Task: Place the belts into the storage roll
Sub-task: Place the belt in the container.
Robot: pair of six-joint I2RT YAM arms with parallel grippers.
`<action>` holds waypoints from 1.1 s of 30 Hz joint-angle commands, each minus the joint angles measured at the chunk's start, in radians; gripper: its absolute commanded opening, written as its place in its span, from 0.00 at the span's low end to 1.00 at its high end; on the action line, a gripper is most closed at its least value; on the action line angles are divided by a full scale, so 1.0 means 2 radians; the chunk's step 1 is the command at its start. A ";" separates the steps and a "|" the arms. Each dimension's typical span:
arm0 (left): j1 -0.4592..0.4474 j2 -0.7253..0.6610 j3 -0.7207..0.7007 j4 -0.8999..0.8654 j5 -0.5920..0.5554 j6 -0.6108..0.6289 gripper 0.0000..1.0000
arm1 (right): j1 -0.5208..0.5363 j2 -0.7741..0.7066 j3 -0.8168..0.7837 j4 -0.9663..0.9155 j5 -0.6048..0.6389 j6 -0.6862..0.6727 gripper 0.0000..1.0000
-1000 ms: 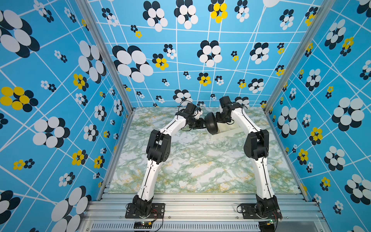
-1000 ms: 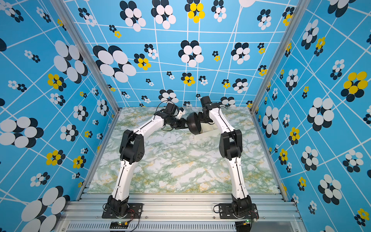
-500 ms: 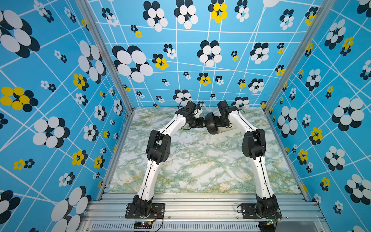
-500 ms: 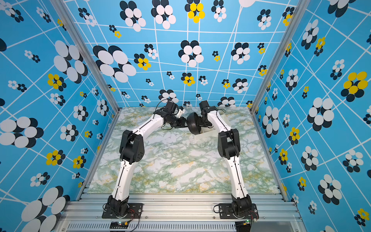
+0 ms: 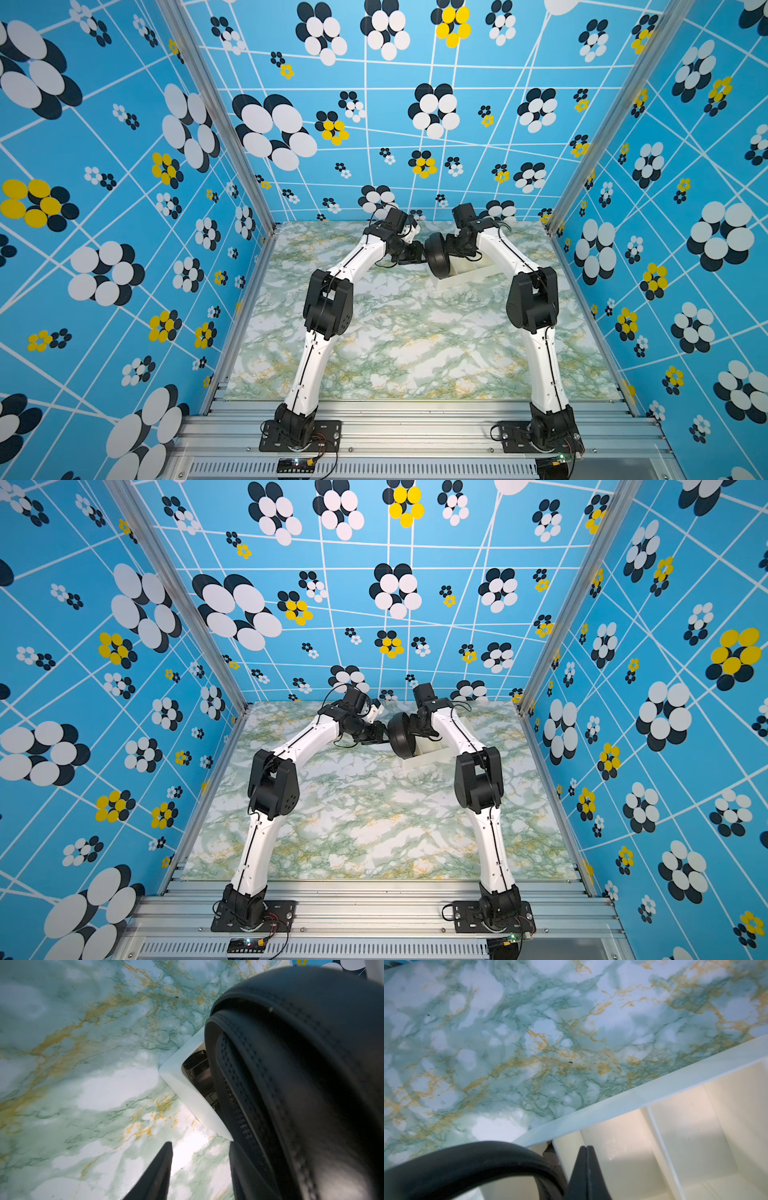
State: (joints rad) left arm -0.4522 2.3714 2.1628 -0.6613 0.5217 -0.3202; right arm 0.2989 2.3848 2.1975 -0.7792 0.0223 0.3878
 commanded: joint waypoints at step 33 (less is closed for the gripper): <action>0.038 -0.104 -0.191 0.065 -0.114 0.036 0.71 | -0.030 -0.160 -0.163 0.095 0.004 0.032 0.39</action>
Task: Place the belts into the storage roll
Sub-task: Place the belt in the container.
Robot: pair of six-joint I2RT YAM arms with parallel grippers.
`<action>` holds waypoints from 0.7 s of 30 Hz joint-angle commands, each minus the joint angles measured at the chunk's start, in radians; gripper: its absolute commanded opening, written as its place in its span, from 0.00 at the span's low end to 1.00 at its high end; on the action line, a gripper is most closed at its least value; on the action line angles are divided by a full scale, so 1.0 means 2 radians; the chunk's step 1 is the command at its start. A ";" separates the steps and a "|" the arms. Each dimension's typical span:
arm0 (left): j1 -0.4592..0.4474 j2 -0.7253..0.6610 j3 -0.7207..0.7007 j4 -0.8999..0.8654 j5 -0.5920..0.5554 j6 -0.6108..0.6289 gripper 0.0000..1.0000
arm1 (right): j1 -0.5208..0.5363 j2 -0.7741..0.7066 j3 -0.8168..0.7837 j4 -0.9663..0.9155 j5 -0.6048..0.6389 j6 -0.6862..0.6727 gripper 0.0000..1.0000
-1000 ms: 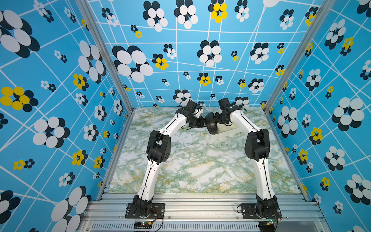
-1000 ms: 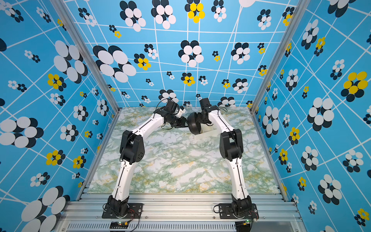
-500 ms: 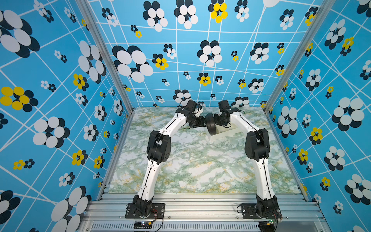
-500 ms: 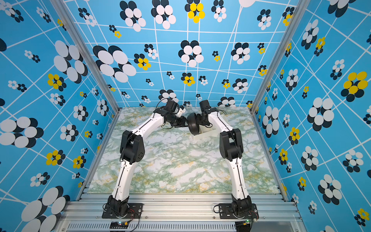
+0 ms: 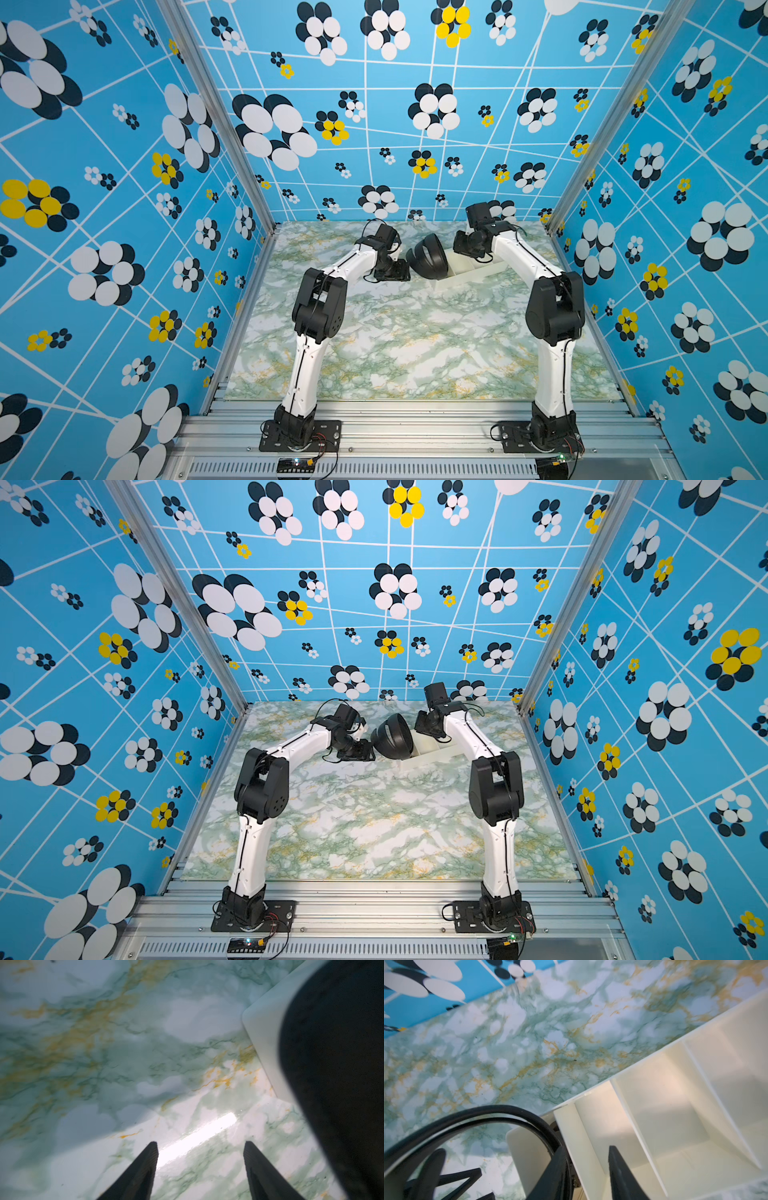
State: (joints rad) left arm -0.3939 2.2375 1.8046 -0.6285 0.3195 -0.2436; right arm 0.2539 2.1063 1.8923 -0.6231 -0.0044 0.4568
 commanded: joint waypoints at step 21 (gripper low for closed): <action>0.051 -0.437 -0.499 0.374 -0.304 0.040 0.81 | -0.035 -0.403 -0.582 0.364 0.182 -0.133 0.71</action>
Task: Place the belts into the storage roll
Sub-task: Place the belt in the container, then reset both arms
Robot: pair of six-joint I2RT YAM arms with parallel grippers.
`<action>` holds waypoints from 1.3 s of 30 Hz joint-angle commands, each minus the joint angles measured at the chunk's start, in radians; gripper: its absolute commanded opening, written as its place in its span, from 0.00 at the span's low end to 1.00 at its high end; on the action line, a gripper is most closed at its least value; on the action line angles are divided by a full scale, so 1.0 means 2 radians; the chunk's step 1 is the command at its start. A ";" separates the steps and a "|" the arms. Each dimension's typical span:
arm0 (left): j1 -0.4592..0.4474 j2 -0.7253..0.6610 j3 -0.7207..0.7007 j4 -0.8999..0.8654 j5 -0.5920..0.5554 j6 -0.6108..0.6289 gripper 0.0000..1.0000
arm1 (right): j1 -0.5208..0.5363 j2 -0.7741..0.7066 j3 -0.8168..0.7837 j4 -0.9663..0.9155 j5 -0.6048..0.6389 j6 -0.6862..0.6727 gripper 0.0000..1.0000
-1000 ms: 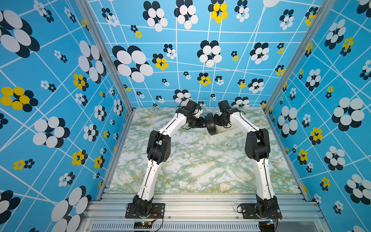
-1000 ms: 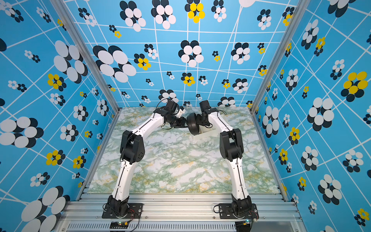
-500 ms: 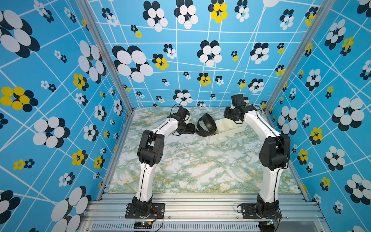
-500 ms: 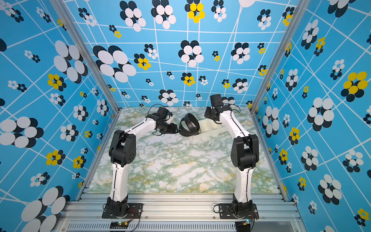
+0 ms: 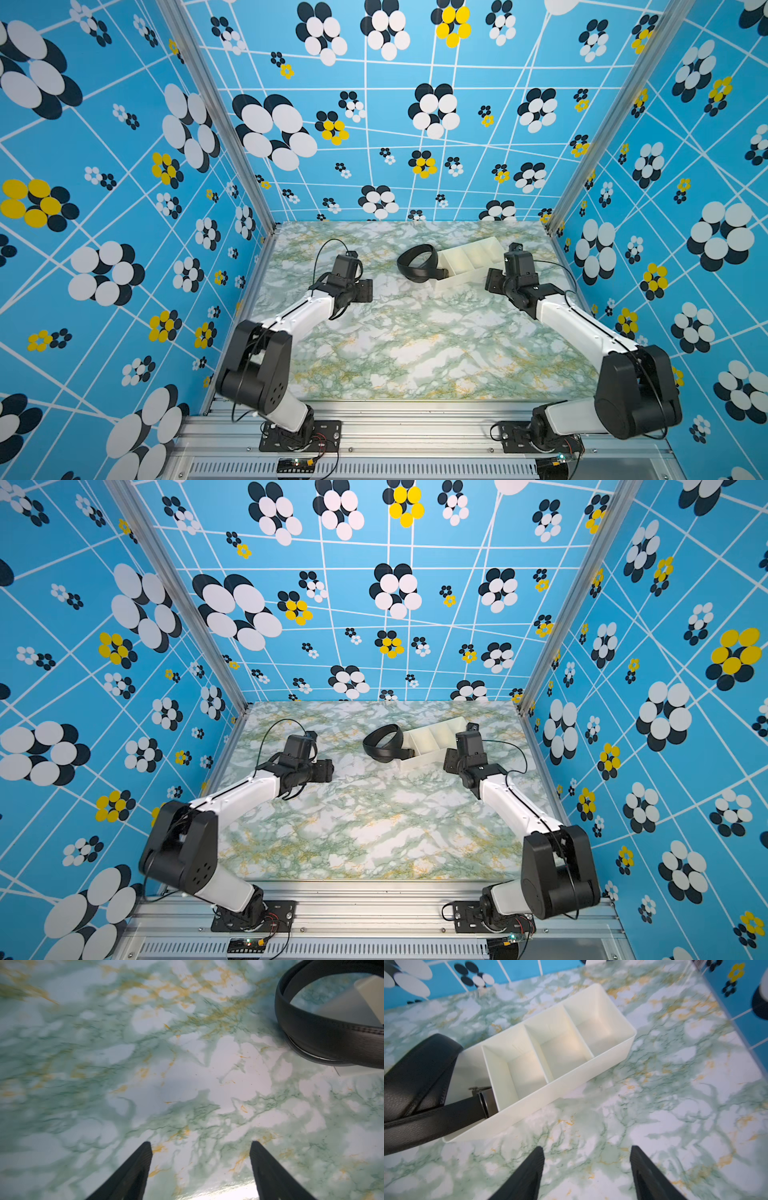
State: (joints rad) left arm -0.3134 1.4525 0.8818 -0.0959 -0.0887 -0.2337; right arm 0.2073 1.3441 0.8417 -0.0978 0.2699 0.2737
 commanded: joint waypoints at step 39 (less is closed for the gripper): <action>0.135 0.048 -0.260 0.529 0.036 0.133 0.99 | -0.086 0.081 -0.216 0.443 -0.047 -0.131 0.99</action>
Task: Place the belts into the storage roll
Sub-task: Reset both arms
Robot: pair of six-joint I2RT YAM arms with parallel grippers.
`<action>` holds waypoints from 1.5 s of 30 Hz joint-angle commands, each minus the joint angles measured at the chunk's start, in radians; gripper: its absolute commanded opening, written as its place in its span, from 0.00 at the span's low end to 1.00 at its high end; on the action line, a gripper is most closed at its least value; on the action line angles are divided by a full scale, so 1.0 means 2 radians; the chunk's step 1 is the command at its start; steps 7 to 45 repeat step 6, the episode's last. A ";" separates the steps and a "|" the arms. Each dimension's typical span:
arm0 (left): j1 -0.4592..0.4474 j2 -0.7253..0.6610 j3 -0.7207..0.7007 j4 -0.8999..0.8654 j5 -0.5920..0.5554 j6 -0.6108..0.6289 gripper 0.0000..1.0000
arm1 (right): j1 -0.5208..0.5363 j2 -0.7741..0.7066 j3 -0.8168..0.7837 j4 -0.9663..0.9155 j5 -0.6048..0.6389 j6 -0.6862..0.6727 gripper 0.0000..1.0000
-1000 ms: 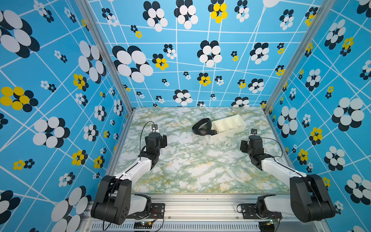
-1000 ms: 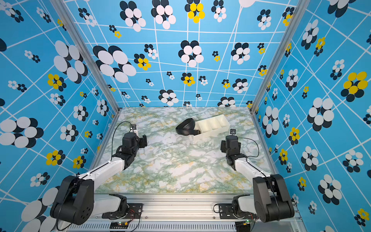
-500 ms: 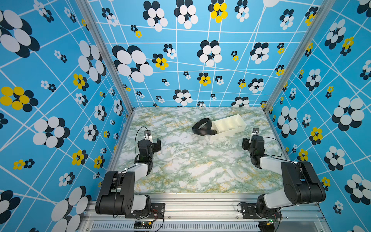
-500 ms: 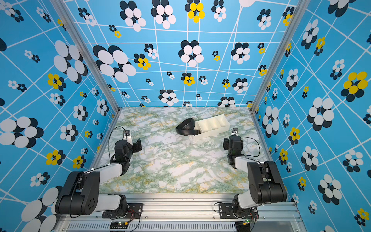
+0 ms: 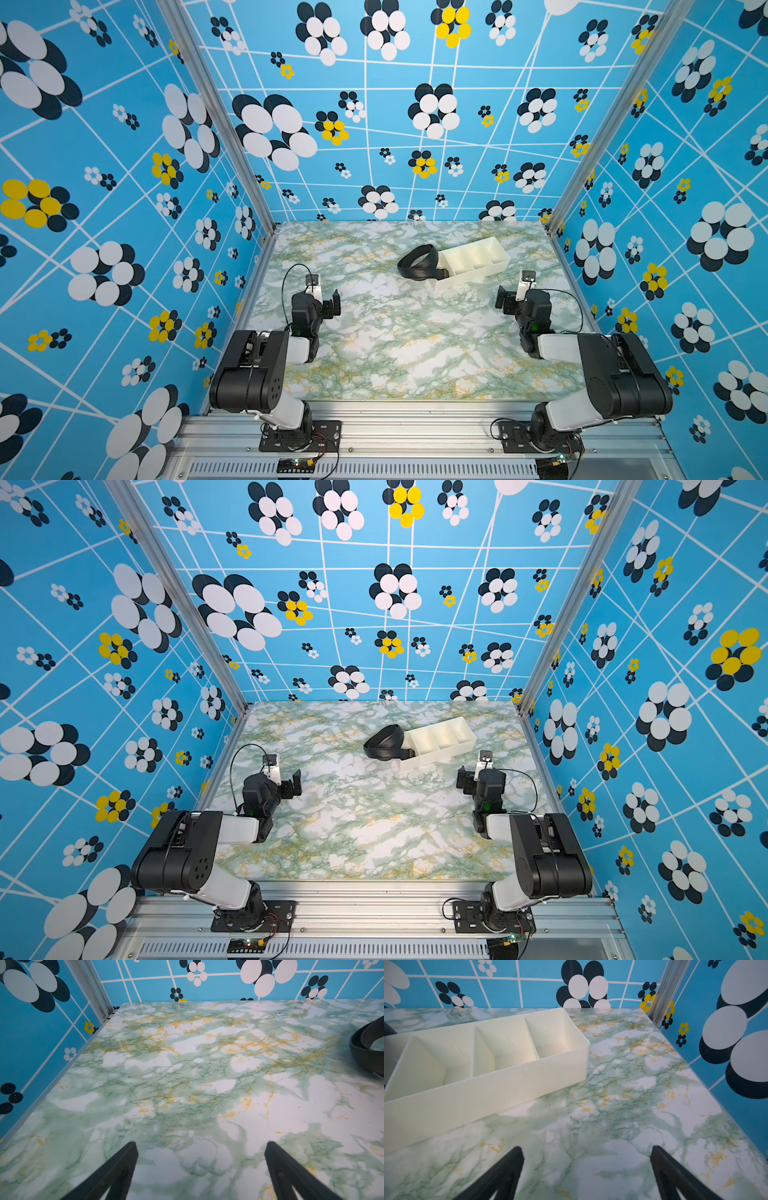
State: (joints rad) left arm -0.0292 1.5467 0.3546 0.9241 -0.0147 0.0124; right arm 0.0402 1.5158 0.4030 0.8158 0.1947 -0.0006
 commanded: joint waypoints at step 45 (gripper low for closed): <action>-0.010 0.001 0.000 0.025 -0.013 0.010 0.99 | -0.002 -0.005 0.003 -0.012 -0.009 0.006 0.99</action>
